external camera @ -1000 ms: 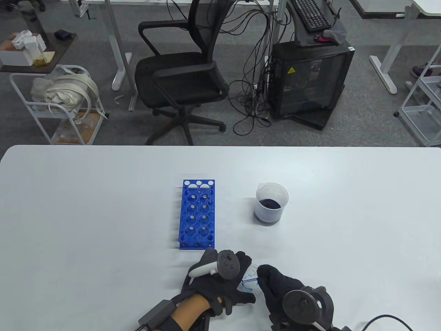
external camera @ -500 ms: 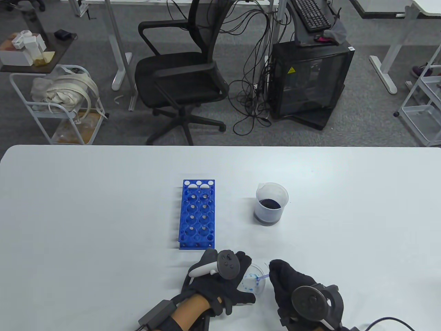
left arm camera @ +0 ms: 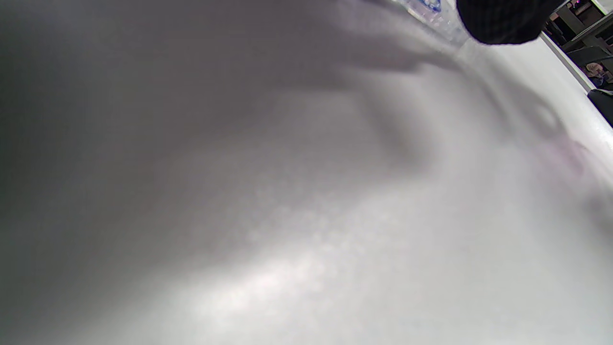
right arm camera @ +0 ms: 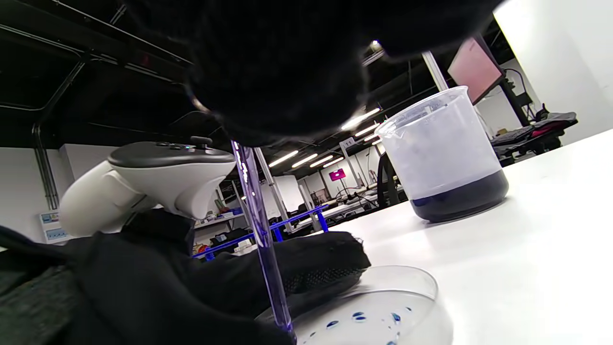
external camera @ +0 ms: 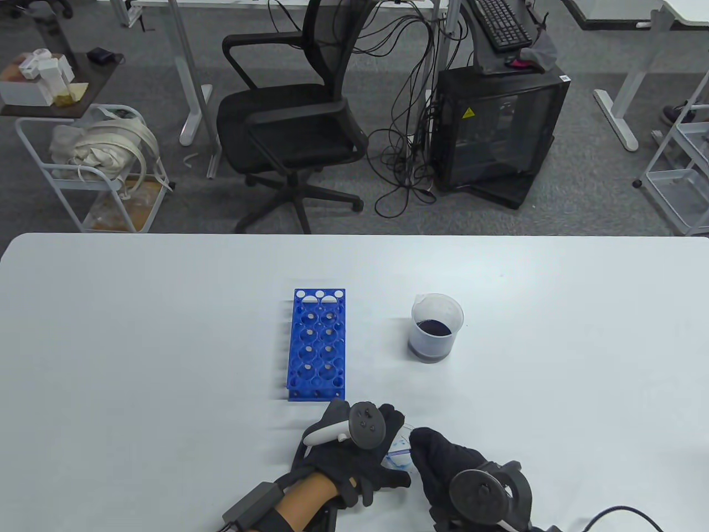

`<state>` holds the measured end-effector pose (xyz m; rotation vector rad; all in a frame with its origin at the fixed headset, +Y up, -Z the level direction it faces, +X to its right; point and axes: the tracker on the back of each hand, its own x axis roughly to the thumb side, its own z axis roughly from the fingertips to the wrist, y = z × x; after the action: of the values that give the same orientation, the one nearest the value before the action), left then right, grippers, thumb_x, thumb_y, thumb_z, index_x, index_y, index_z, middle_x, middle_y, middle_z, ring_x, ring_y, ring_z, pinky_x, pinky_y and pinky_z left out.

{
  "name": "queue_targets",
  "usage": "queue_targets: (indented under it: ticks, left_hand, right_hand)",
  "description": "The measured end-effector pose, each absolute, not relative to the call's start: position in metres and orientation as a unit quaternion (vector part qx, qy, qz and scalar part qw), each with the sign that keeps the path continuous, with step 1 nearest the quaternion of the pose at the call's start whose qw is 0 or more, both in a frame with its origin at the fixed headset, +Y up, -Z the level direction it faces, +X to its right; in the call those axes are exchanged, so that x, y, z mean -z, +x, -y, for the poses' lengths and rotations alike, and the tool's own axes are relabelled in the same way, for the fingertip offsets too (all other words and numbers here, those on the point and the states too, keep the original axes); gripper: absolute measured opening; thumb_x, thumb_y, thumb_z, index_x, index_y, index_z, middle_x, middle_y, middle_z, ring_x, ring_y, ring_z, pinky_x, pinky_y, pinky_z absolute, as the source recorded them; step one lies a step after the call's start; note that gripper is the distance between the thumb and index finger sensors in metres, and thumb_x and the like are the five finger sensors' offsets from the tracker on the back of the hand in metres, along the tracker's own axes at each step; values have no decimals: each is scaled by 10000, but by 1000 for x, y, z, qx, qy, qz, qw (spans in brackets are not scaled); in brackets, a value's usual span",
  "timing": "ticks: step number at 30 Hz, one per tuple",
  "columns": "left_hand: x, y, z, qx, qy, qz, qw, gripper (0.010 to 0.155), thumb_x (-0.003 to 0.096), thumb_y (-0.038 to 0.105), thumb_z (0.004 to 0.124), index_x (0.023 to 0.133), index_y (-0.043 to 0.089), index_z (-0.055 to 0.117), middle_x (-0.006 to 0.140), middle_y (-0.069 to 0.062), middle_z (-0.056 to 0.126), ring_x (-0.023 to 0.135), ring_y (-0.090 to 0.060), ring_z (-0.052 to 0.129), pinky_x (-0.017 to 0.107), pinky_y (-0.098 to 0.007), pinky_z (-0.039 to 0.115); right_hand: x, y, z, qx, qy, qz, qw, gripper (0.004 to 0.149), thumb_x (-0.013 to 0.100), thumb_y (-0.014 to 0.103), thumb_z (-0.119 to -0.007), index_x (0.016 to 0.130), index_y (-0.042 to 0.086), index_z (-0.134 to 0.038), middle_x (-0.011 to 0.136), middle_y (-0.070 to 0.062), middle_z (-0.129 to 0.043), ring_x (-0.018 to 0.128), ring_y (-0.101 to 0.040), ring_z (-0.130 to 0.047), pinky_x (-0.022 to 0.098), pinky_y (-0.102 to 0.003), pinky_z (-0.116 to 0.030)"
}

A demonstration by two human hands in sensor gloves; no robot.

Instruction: Dip glass rod and spread liquid on culture dish

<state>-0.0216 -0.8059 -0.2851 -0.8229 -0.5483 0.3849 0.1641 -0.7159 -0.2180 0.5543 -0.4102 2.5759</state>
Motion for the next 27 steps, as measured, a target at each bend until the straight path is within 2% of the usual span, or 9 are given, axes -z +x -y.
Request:
queue_targets:
  ticks: [12, 20, 27]
  left_hand:
    - [285, -21, 806, -183, -392, 262, 863, 1060, 562, 759, 617, 1066, 386, -237, 1160, 74, -293, 963, -215, -316, 583, -583, -228]
    - [285, -21, 806, -183, -392, 262, 863, 1059, 562, 759, 616, 1066, 386, -237, 1160, 74, -293, 963, -216, -316, 583, -584, -228]
    - [285, -21, 806, -183, -392, 262, 863, 1058, 562, 759, 616, 1066, 387, -236, 1160, 75, -293, 963, -215, -315, 583, -583, -228]
  right_hand:
    - [224, 180, 710, -947, 174, 182, 202, 371, 492, 396, -649, 831, 260, -586, 724, 10, -887, 225, -94, -978, 148, -333, -838]
    - [215, 183, 704, -944, 183, 168, 219, 368, 481, 396, -663, 812, 243, -619, 671, -6, -910, 195, -99, -977, 125, -337, -835]
    - [209, 169, 707, -937, 210, 151, 235, 367, 482, 400, -660, 814, 249, -619, 681, 3, -911, 199, -100, -980, 128, -336, -836]
